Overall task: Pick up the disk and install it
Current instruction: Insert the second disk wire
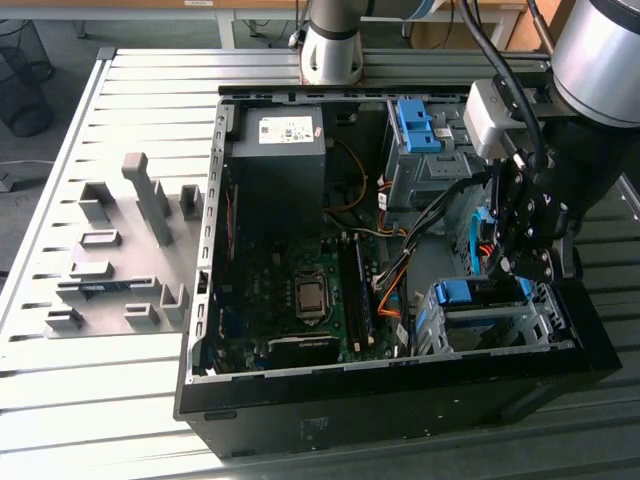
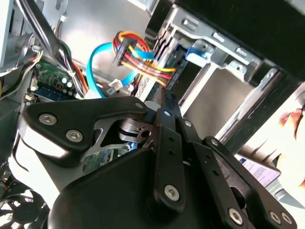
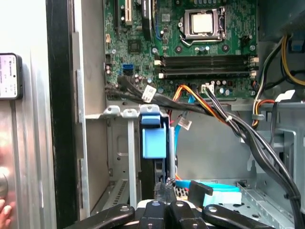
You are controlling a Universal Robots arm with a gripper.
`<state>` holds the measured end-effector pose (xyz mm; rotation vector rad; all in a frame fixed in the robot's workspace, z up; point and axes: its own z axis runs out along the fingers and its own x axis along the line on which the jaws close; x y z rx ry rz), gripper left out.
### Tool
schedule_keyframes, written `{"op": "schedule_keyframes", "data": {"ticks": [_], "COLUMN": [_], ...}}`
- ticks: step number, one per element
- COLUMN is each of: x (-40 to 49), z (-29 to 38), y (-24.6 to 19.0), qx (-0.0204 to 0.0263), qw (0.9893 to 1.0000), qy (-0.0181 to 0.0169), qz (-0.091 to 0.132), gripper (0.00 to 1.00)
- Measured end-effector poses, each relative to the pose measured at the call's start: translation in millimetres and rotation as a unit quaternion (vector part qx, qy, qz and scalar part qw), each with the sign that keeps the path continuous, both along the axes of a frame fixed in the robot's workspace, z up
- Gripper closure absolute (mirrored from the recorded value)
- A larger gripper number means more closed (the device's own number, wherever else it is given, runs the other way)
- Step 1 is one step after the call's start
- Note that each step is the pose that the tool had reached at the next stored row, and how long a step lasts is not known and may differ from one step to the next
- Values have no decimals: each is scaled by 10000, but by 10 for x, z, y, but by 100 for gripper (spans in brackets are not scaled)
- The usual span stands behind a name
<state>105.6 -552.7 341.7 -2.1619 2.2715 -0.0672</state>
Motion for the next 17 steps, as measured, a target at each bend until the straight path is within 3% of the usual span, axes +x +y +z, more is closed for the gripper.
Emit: {"op": "schedule_keyframes", "data": {"ticks": [3, 7, 13, 17], "x": [-60, -74, -85, -149], "z": [-1, 21, 264, 323], "y": [-2, -1, 1, 6], "qx": [1, -1, 0, 0], "qw": [10000, 10000, 10000, 10000], "qy": [0, 0, 0, -7], "qz": [0, 0, -1, 0], "gripper": [89, 89, 89, 89]}}
